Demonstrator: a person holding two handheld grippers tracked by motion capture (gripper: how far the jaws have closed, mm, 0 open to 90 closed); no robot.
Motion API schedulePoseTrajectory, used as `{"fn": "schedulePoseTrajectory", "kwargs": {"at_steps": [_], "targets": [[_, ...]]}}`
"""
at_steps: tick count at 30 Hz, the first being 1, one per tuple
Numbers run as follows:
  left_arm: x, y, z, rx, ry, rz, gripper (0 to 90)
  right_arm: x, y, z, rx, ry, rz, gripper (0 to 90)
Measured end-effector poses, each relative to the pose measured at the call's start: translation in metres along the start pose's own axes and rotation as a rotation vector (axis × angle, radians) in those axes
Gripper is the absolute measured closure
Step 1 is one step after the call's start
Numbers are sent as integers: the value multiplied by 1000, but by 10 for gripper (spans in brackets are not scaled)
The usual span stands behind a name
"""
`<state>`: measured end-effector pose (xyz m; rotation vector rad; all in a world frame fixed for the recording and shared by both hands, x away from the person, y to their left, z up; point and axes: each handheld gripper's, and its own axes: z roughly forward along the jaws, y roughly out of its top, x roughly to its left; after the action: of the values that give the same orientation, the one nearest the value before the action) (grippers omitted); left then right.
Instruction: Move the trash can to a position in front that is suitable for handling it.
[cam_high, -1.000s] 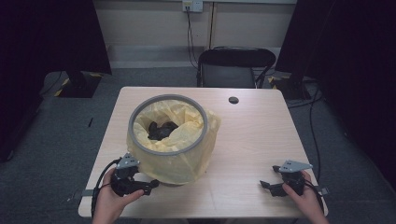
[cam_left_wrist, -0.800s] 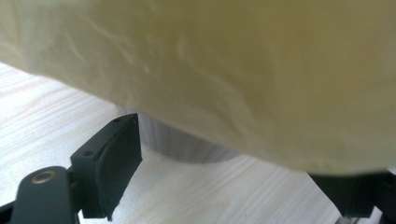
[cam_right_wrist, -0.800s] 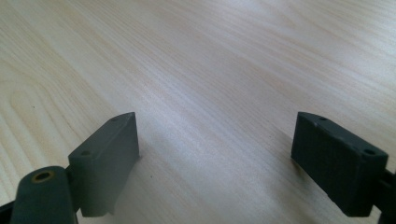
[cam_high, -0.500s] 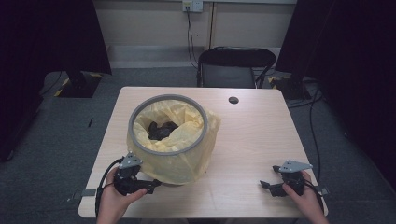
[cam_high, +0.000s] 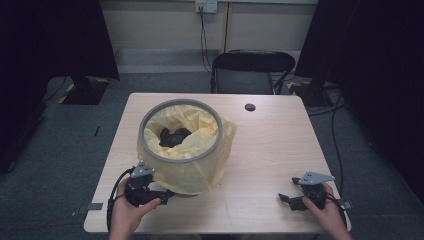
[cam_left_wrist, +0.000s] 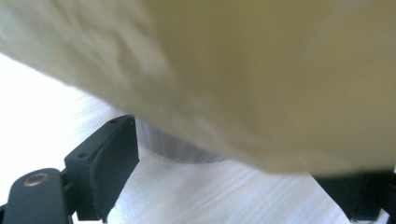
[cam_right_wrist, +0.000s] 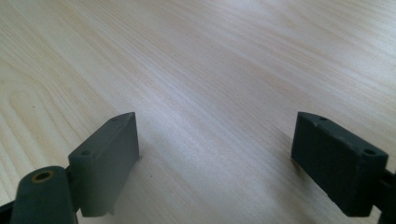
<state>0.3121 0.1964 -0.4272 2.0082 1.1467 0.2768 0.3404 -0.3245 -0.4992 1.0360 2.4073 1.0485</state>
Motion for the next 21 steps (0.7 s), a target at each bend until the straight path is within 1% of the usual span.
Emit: {"fn": "schedulePoseTrajectory", "kwargs": {"at_steps": [3,11,17,21], "targets": [[0,3,3,-10,19,-4,129,0,0,0,0,0,0,141],[-2,12,14,-12,20,-1,130,0,0,0,0,0,0,141],[-3,19,23,-25,34,-21,128,0,0,0,-1,0,-1,142],[-3,24,28,-24,42,-24,128,0,0,0,-1,0,0,141]]}}
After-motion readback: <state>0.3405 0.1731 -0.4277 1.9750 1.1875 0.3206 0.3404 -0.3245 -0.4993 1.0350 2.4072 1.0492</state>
